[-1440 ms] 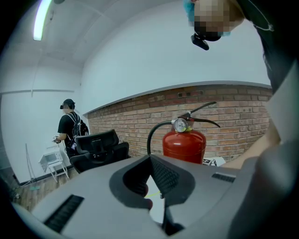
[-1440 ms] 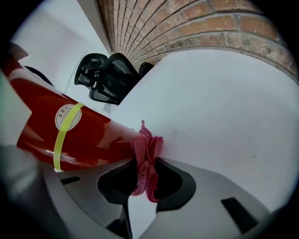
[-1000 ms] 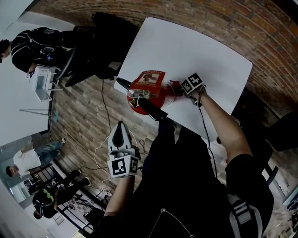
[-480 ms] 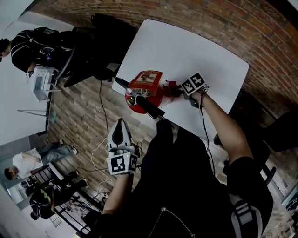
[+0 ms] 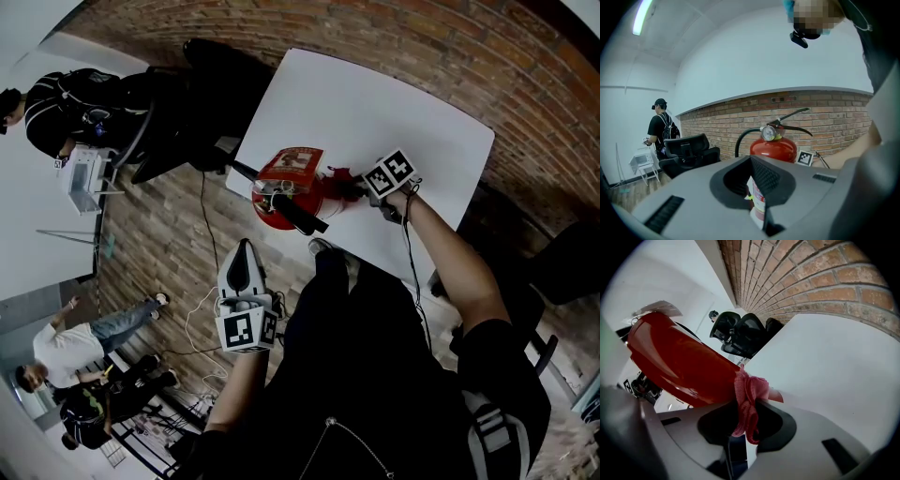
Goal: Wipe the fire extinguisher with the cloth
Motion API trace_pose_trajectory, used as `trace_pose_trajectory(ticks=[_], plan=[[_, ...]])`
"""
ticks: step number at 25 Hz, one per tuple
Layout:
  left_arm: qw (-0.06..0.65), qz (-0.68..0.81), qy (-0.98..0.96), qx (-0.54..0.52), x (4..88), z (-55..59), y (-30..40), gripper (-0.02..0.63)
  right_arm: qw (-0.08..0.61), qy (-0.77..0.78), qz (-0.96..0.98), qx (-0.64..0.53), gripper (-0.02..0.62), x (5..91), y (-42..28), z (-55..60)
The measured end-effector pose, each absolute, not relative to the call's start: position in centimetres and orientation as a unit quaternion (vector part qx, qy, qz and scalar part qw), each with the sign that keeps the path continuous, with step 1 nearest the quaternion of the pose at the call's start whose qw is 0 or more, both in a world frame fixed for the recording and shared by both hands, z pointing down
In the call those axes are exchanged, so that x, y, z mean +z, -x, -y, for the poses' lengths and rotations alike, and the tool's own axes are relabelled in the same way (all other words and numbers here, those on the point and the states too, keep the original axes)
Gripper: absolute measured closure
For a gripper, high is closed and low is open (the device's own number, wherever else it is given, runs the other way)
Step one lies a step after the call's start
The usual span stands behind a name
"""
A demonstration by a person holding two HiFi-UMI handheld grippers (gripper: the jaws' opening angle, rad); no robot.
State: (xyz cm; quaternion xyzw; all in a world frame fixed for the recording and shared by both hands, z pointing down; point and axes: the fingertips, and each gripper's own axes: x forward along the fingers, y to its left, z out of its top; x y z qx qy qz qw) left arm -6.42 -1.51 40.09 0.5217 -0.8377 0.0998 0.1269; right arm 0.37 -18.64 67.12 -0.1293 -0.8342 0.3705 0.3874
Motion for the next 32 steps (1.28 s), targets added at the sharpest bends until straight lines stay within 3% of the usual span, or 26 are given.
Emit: trace_pose_trajectory(ticks=[32], plan=[[0.114,0.827,-0.546,0.067,39.4,3.1,4.8,0.576,0.311,0.133,0.873,0.353,0.489,54.3,-1.4,17.9]])
